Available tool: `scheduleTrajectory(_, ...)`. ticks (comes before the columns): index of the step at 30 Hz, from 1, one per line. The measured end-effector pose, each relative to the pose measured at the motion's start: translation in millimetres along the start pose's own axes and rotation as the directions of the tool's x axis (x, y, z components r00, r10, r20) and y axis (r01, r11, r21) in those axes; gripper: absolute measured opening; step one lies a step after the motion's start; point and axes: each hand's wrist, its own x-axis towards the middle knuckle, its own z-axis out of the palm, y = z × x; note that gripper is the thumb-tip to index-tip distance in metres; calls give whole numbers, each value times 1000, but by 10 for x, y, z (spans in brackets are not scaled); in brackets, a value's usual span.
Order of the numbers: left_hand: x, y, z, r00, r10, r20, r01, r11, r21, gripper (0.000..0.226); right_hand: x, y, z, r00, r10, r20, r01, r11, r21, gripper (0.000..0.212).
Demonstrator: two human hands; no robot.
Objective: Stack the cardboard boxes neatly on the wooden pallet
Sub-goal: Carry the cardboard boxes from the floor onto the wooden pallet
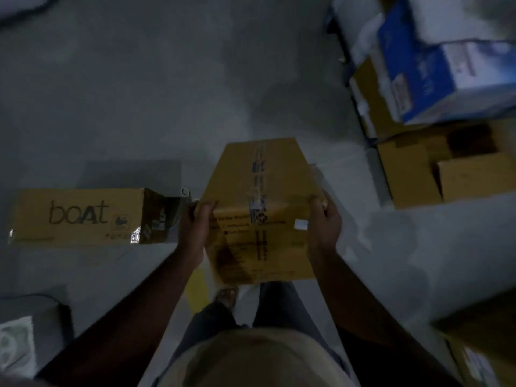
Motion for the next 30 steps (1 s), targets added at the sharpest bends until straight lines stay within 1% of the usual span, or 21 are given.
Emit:
scheduleTrajectory(1, -111, 43, -12, 999, 31, 28, -32, 999, 7, 8, -162, -30, -112, 999, -22, -38, 22, 1000, 6, 44)
scheduleTrajectory(3, -317, 146, -41, 990, 83, 116, -85, 996, 19, 8, -481, -36, -326, 988, -46, -145, 54, 997, 52, 54)
scheduleTrajectory(5, -560, 206, -85, 970, 135, 201, -147, 988, 47, 26, -834, -26, -542, 969, -41, -245, 69, 992, 105, 68)
scheduleTrajectory(6, -703, 242, -93, 958, 164, 235, -185, 980, 70, 31, -1006, 7, -674, 956, -42, -290, 82, 988, 129, 72)
scheduleTrajectory(9, -1196, 294, -101, 916, 208, 344, -274, 949, 155, 46, -1546, 98, -1126, 906, -11, -424, 118, 967, 227, 66)
scheduleTrajectory(12, -1663, 211, -27, 862, 173, 477, -293, 937, 189, 49, -2040, 232, -1618, 845, 80, -529, 122, 934, 336, 58)
scheduleTrajectory(15, -2162, 5, 93, 787, 132, 603, -327, 918, 225, 50, -2500, 478, -2127, 762, 125, -635, 172, 906, 386, 58)
scheduleTrajectory(17, -2483, -215, 163, 733, 96, 673, -351, 901, 254, 53, -2799, 693, -2457, 726, 145, -673, 199, 892, 407, 54)
scheduleTrajectory(20, -2992, -568, 232, 649, 52, 759, -407, 867, 289, 45, -3262, 1023, -2901, 667, 200, -718, 229, 862, 453, 51)
scheduleTrajectory(23, -3540, -934, 251, 579, 38, 814, -472, 830, 297, 40, -3781, 1370, -3355, 593, 209, -778, 232, 880, 414, 44)
scheduleTrajectory(27, -4296, -1509, 196, 477, 9, 879, -527, 803, 278, 46, -4515, 1954, -4036, 546, 301, -782, 192, 864, 466, 51)
scheduleTrajectory(30, -4893, -1995, 54, 419, -5, 908, -566, 780, 266, 47, -5027, 2379, -4489, 494, 313, -811, 165, 882, 441, 56)
